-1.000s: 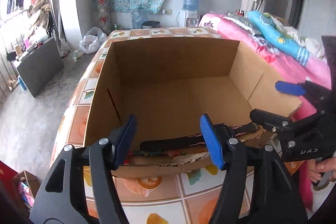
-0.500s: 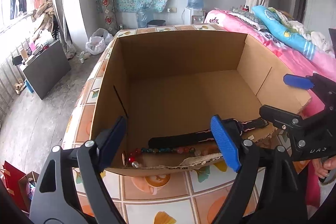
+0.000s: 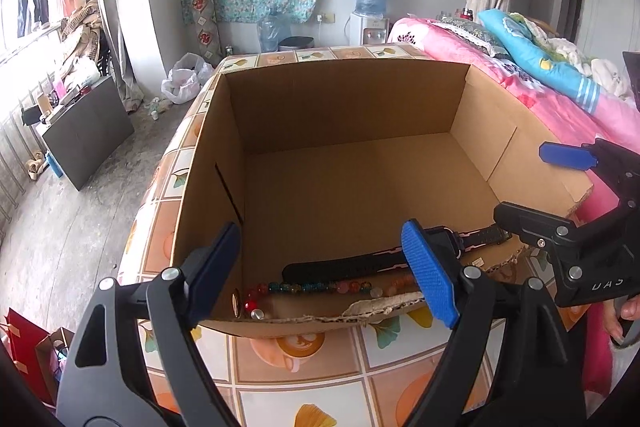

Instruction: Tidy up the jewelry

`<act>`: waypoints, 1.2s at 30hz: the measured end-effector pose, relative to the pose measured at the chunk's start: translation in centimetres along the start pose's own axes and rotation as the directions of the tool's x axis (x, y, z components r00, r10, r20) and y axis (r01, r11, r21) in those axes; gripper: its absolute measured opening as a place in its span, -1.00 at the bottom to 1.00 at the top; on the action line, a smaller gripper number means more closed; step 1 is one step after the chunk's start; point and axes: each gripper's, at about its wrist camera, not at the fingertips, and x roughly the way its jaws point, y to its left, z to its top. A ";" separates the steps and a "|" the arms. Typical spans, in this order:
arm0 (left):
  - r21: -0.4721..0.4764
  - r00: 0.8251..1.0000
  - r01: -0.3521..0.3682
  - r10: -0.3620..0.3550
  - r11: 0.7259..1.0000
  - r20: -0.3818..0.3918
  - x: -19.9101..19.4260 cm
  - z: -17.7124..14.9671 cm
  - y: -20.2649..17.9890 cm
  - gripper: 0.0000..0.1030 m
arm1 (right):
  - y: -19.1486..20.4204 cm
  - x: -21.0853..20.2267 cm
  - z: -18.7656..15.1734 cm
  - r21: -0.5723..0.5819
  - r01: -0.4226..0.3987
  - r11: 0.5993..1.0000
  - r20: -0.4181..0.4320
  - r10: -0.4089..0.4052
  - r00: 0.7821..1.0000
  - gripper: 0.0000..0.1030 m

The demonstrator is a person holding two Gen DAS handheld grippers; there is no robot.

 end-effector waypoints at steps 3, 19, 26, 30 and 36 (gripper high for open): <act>0.001 1.000 0.001 -0.001 1.000 0.004 0.0 -0.1 0.1 0.53 | -0.2 0.2 0.2 0.005 -0.002 1.000 -0.009 0.002 1.000 0.90; 0.004 1.000 0.011 -0.011 1.000 -0.006 0.1 0.3 0.5 0.54 | 0.1 0.1 0.0 0.001 -0.002 1.000 -0.004 0.002 1.000 0.90; 0.001 1.000 0.008 -0.008 1.000 -0.007 0.1 0.3 0.5 0.54 | 0.0 0.3 0.4 0.006 -0.001 1.000 -0.022 0.002 1.000 0.90; 0.001 1.000 0.008 -0.008 1.000 -0.008 0.1 0.4 0.5 0.54 | 0.0 0.4 0.4 0.006 -0.002 1.000 -0.028 0.002 1.000 0.90; 0.003 1.000 0.008 -0.008 1.000 -0.007 0.1 0.3 0.3 0.54 | 0.1 0.2 0.3 0.001 0.002 1.000 -0.019 -0.002 1.000 0.90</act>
